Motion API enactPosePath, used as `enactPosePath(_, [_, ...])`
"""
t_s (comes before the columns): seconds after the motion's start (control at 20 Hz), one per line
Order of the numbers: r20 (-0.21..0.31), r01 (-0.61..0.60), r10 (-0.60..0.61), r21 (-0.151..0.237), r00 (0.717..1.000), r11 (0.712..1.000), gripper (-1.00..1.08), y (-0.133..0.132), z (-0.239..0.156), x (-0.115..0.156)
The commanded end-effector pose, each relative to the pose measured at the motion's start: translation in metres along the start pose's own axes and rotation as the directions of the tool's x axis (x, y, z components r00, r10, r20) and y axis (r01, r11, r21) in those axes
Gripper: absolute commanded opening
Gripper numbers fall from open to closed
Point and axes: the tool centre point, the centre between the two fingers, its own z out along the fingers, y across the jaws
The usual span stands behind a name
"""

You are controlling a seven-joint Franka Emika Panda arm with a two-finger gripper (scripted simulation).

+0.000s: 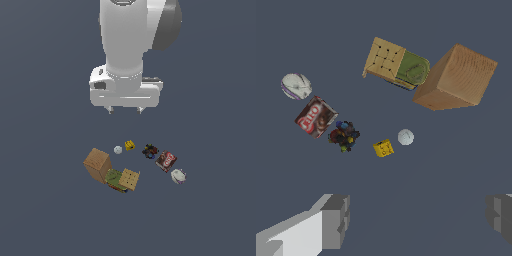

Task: Pick up a designated object from a clutter of objects.

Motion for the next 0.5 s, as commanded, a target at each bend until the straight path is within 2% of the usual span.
enactPosePath(0.0, [0.000,0.000,0.000,0.000,1.000,1.000,1.00,0.000,0.000,0.000])
enactPosePath(0.45, [0.003,0.068,-0.068,-0.025,0.998,0.997,1.00,-0.015,-0.008,-0.001])
